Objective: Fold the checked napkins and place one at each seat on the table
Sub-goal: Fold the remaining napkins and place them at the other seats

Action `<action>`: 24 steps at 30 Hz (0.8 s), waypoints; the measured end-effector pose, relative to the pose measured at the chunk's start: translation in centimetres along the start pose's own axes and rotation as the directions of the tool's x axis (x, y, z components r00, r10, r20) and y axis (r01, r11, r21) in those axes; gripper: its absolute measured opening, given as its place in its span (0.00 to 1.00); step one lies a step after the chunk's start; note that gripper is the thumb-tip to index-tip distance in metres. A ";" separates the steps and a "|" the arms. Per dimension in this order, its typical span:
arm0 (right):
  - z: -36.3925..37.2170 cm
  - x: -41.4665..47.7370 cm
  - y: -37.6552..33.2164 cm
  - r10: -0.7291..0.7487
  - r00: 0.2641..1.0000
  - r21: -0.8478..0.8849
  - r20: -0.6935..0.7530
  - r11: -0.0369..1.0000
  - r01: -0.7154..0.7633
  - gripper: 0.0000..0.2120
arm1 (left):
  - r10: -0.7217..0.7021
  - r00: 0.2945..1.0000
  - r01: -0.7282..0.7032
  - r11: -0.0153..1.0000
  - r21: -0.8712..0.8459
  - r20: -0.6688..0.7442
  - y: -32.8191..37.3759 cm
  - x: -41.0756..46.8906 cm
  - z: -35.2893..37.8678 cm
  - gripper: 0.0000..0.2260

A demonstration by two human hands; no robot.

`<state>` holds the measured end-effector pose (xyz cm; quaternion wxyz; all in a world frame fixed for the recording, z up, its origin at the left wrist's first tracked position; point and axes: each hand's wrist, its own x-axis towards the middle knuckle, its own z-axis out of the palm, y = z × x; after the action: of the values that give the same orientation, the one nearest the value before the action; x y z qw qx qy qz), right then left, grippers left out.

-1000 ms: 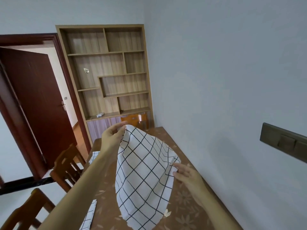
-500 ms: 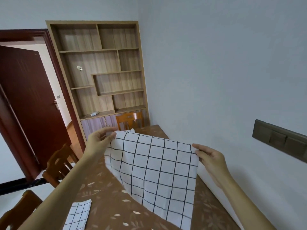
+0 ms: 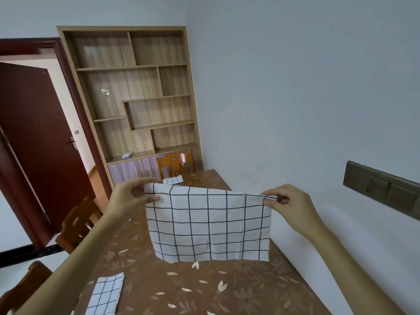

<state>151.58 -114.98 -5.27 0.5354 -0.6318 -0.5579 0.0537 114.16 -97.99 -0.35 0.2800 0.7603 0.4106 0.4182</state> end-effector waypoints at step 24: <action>1.7 0.7 -10.3 -0.279 0.938 0.060 0.205 0.960 0.272 0.02 | 0.249 0.870 -0.230 0.968 -0.098 0.426 8.3 -5.3 12.5 0.16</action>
<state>144.06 -115.41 1.96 0.4849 -0.5300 -0.6936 0.0537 126.54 -107.81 -2.28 0.3273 0.8729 0.2310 0.2784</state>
